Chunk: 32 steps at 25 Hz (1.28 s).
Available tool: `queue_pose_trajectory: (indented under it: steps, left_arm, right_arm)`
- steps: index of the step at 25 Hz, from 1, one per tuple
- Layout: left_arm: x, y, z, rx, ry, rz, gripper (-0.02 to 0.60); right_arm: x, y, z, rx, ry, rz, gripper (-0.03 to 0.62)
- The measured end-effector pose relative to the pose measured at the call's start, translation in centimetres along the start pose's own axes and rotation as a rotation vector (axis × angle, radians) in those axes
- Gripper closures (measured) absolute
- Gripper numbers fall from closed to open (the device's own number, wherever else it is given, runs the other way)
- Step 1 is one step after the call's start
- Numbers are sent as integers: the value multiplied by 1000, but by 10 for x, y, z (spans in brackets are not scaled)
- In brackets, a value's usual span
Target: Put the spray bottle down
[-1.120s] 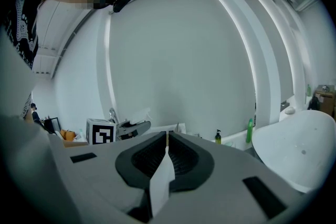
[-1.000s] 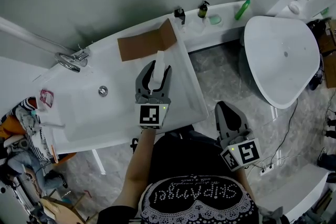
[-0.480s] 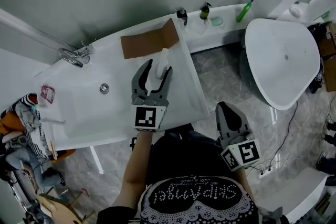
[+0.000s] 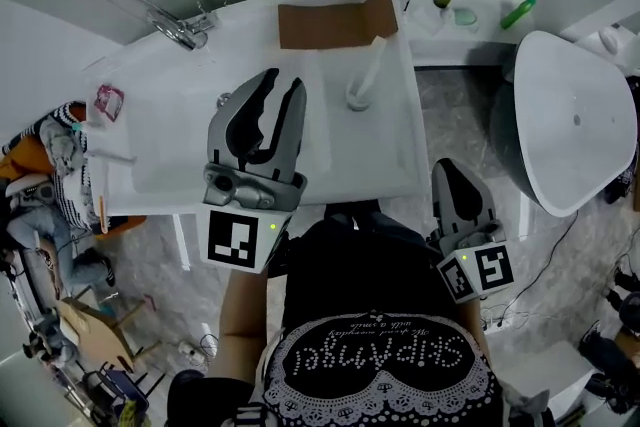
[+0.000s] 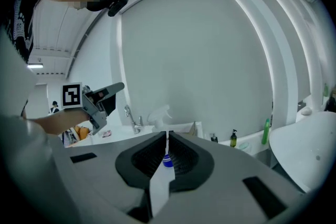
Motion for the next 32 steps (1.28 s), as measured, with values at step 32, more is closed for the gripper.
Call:
queue_pose_trajectory:
  steps: [32]
  left_arm:
    - [49,171,47,138,89,221,577]
  right_arm:
    - [71,-21,-24,14,21,22,566]
Point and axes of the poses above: the fingertips, and each gripper's own axes: y backward along the fingers, x to its left, z out of its top, the point moved 5 cm from there along y, backward along the fingers, and after that the axes turned 15 degrees about -x, right-handed, at the moved point
